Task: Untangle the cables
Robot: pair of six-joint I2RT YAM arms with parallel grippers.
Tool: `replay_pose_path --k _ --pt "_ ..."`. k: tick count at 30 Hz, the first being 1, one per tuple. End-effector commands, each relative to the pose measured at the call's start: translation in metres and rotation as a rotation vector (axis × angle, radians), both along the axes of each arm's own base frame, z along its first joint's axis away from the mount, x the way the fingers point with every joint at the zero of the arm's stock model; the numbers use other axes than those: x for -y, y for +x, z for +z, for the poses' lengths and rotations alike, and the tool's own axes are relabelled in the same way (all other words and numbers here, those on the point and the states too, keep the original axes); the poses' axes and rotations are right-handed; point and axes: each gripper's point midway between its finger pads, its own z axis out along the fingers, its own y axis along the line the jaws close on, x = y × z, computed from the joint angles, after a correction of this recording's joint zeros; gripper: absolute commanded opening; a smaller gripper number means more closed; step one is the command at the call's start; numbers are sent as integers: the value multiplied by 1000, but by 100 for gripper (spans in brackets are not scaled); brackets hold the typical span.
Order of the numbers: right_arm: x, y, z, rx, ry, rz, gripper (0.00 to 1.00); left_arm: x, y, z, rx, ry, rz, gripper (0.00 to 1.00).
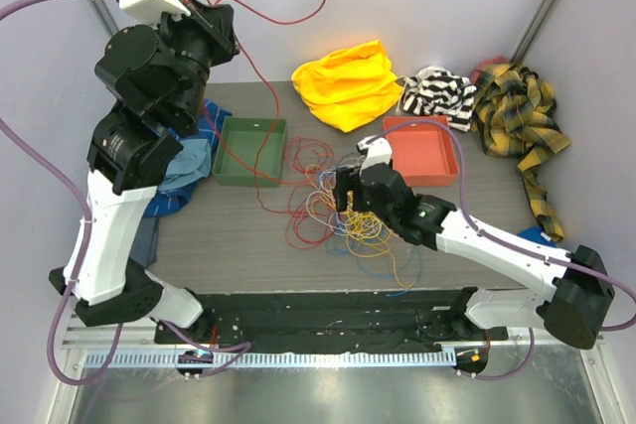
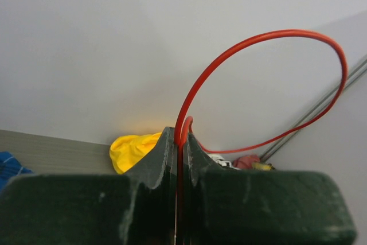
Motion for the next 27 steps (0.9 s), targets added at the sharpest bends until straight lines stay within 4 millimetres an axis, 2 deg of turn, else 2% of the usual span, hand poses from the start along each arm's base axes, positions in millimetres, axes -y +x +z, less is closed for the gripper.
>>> replay_pose_path --k 1,4,7,8,10,12,13,15,18,20,25,27 --pt "-1 -12 29 45 125 32 81 -25 -13 54 249 -55 91 0" --pt "8 -22 33 49 151 38 81 -29 -10 63 324 -11 147 0" --pt "14 -28 33 63 152 50 81 -33 -17 87 403 -45 153 0" --pt "15 -28 30 63 143 55 82 -24 -9 83 388 -32 142 0" --pt "8 -26 24 63 127 83 87 -21 -10 89 391 -59 118 0" --pt "-3 -24 20 55 148 97 91 -11 -7 84 372 -48 88 0" --pt "-8 -22 9 34 132 94 92 -8 -8 84 373 -44 81 0" --pt "-18 -22 5 33 141 100 92 -3 -10 87 385 -32 67 0" --pt "-27 -26 0 35 149 119 92 -8 -15 103 446 -16 97 0" --pt "-28 -28 0 30 152 123 92 -12 -20 114 499 28 127 0" --pt "-27 -32 -1 16 143 137 91 -23 -37 148 654 -12 170 0" --pt "-25 -34 0 11 131 147 91 -28 -41 153 672 -11 196 0"
